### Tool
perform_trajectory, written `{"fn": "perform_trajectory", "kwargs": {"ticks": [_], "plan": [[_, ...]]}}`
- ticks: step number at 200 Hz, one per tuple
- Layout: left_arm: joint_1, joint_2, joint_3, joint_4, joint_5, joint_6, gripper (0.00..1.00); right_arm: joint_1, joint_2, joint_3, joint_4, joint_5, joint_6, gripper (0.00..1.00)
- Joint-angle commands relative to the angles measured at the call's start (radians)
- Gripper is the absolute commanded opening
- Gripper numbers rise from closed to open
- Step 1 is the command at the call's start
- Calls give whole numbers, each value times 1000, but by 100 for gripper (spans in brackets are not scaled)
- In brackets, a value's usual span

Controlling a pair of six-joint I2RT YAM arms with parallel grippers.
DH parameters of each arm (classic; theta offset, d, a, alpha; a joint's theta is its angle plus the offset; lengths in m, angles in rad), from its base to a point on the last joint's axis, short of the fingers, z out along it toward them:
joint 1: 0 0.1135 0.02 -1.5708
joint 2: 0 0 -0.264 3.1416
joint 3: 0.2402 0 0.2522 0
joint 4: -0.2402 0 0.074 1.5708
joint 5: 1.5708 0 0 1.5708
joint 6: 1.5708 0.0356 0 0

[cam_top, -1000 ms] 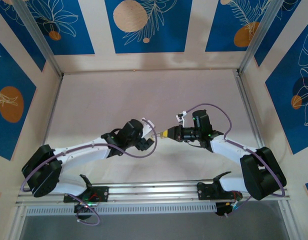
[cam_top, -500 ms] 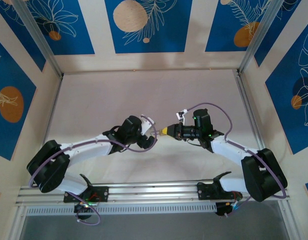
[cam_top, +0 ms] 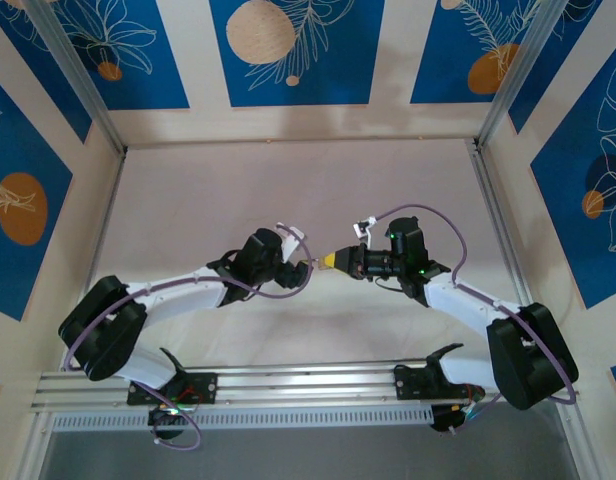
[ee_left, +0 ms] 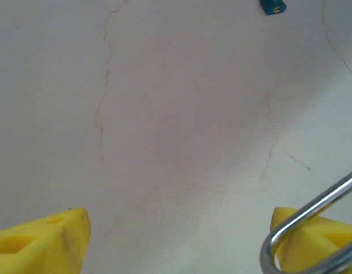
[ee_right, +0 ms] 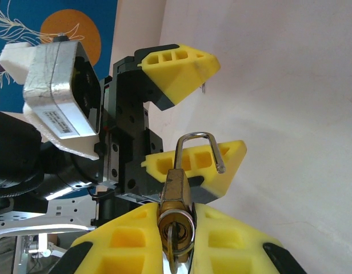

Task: Unlock with the key

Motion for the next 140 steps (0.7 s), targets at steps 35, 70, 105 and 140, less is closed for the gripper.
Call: {"fn": "perform_trajectory", "kwargs": {"ticks": [35, 70, 105, 140], "plan": [[10, 26, -29, 115, -145, -39, 79, 6, -7, -9, 18, -28, 37, 10], [10, -30, -65, 93, -179, -72, 82, -35, 100, 48, -8, 12, -12, 10], [12, -179, -153, 45, -276, -121, 86, -58, 275, 204, -32, 36, -84, 9], [11, -373, -274, 29, -325, -215, 86, -68, 472, 401, -72, 88, -143, 9]]}}
